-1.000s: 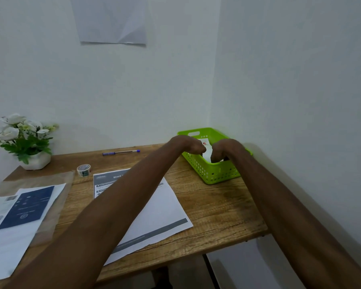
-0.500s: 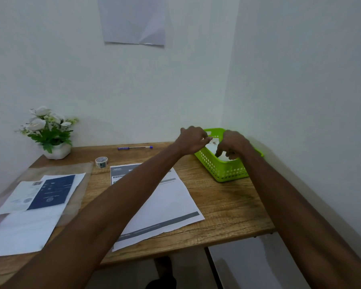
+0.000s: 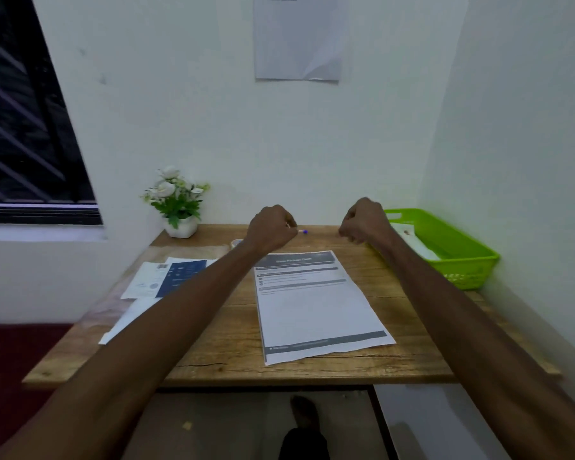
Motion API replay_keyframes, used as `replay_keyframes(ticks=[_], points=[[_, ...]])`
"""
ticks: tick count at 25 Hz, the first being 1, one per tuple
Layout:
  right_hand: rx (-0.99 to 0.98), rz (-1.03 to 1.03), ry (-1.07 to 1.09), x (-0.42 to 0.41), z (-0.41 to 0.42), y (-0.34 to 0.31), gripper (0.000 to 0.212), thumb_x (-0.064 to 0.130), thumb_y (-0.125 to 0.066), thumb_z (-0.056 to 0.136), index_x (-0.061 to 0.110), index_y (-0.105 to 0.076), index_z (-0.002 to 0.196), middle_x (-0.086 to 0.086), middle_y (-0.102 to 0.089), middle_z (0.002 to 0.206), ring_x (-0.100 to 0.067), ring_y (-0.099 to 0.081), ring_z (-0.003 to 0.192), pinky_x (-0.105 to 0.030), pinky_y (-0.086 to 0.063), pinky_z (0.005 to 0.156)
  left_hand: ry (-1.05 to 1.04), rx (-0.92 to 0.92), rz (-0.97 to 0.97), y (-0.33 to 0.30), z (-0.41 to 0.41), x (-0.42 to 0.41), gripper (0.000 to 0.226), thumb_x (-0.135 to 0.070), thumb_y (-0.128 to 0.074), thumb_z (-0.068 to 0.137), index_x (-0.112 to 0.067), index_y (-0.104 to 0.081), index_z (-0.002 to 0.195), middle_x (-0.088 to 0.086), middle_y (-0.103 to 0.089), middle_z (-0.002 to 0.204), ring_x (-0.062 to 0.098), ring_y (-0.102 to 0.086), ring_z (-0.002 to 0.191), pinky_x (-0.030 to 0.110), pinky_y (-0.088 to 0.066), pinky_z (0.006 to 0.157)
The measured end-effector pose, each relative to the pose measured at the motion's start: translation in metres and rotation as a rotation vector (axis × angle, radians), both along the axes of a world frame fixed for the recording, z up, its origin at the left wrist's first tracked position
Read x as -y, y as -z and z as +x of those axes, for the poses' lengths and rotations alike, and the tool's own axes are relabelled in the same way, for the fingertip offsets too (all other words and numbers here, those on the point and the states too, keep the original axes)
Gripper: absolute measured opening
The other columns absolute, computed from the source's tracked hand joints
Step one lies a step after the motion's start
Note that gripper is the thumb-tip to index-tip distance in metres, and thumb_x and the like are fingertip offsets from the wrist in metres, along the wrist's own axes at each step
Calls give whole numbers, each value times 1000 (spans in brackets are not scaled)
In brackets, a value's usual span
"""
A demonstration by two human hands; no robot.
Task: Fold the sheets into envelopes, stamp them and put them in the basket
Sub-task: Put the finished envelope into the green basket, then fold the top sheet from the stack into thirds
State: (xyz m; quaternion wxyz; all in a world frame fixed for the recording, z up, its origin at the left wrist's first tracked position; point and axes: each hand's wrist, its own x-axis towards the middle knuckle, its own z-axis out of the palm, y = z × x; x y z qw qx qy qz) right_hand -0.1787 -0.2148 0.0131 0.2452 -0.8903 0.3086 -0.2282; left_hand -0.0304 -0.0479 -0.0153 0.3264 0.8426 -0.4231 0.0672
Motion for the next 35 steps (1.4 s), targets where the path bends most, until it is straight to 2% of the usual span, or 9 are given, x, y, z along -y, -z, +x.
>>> replay_keyframes(ticks=[6, 10, 14, 18, 22, 26, 28, 32, 35], points=[[-154, 129, -8, -3, 23, 41, 44, 22, -94, 57, -7, -71, 80, -14, -71, 63, -27, -69, 54, -42, -62, 63, -181, 97, 192, 35, 28, -42, 26, -34, -73, 80, -12, -71, 93, 5, -73, 93, 26, -68, 90, 35, -52, 72], [-293, 60, 12, -2, 29, 52, 59, 47, -97, 51, 5, -60, 69, -7, -61, 63, -25, -62, 62, -30, -43, 57, -206, 155, 214, 56, 35, -42, 39, -51, -68, 87, -14, -64, 99, 3, -67, 104, 25, -63, 98, 33, -40, 71], [-345, 104, 60, -3, 34, 50, 63, 48, -98, 48, 11, -50, 62, 1, -51, 51, -14, -49, 46, -23, -28, 42, -171, -29, 166, 53, 38, -44, 33, -42, -75, 81, -19, -53, 89, -2, -54, 95, 22, -56, 94, 34, -42, 70], [-299, 201, 53, 6, 37, 59, 60, 33, -102, 48, 12, -46, 54, 3, -45, 39, -9, -43, 31, -14, -26, 34, -167, -230, 40, 52, 45, -47, 31, -14, -80, 75, -10, -68, 104, 1, -63, 106, 21, -61, 102, 42, -56, 86], [-203, 248, -48, 24, 35, 69, 52, 23, -102, 45, 8, -55, 62, -4, -55, 52, -17, -51, 44, -23, -41, 46, -83, -375, -70, 55, 53, -51, 21, 2, -71, 79, -8, -77, 96, 7, -72, 96, 26, -71, 89, 44, -63, 78], [24, 337, -54, 41, 29, 78, 66, 4, -99, 45, 2, -66, 103, -10, -72, 88, -28, -70, 75, -46, -60, 67, -27, -402, -229, 50, 59, -49, 10, 1, -73, 84, -5, -77, 90, 11, -75, 83, 22, -71, 77, 37, -59, 68], [109, 286, -68, 45, 30, 78, 72, -2, -97, 48, 6, -65, 112, -11, -67, 92, -25, -66, 76, -43, -58, 67, -28, -375, -271, 46, 58, -49, 10, -5, -79, 84, -8, -78, 92, 7, -74, 81, 19, -70, 77, 36, -58, 72], [163, 2, -142, 44, 34, 73, 51, 1, -93, 52, 15, -76, 99, 3, -67, 80, -18, -60, 70, -28, -50, 69, 3, -221, -339, 42, 55, -52, 10, -14, -85, 80, -19, -81, 87, -3, -76, 76, 11, -70, 70, 35, -60, 71], [168, -184, -148, 31, 34, 73, 29, 4, -86, 63, 14, -79, 89, 0, -75, 84, -20, -69, 82, -31, -54, 77, -16, -66, -303, 43, 54, -56, 14, -21, -85, 80, -20, -83, 94, -4, -80, 86, 7, -73, 79, 36, -61, 76]])
